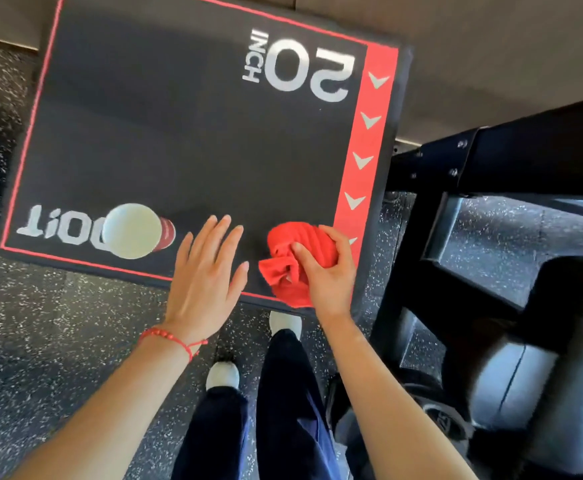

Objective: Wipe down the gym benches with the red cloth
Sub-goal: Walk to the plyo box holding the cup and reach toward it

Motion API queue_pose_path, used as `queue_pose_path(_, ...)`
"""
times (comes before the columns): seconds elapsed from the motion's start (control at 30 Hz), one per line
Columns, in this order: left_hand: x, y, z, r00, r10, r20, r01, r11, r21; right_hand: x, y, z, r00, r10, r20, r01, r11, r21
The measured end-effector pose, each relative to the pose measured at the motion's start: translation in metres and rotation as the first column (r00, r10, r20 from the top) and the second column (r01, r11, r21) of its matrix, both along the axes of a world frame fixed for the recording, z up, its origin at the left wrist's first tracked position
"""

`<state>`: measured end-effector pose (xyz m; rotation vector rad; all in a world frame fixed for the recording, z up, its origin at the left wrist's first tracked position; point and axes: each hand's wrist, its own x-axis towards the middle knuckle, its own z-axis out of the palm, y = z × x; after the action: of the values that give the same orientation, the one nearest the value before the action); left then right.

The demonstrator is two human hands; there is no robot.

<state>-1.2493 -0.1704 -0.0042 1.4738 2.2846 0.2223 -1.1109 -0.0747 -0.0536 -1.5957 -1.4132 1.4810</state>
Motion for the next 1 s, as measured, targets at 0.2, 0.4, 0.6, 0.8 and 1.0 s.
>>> queue_pose_path(0.2,0.006,0.022,-0.028,1.0,0.024,0.015,-0.023,0.999,-0.032,0.012,0.02,-0.033,0.996,-0.004,0.086,-0.001,0.999,0.05)
queue_pose_path(0.4,0.027,0.026,-0.032,0.999,-0.001,0.033,0.004,0.998,-0.063,0.038,0.026,-0.044,0.975,0.105,0.194,-0.12,0.99,0.067)
queue_pose_path(0.6,0.042,0.022,-0.032,0.999,-0.023,0.043,0.027,0.996,-0.09,0.037,0.025,-0.042,0.941,0.166,0.294,-0.194,0.979,0.068)
queue_pose_path(0.8,0.039,0.017,-0.029,0.998,-0.042,0.043,0.046,0.994,-0.096,0.038,0.029,-0.035,0.904,0.131,0.406,-0.193,0.974,0.117)
queue_pose_path(1.0,0.035,0.013,-0.019,0.997,-0.08,0.018,0.08,0.996,-0.029,0.042,0.024,-0.025,0.921,0.107,0.376,-0.157,0.982,0.106)
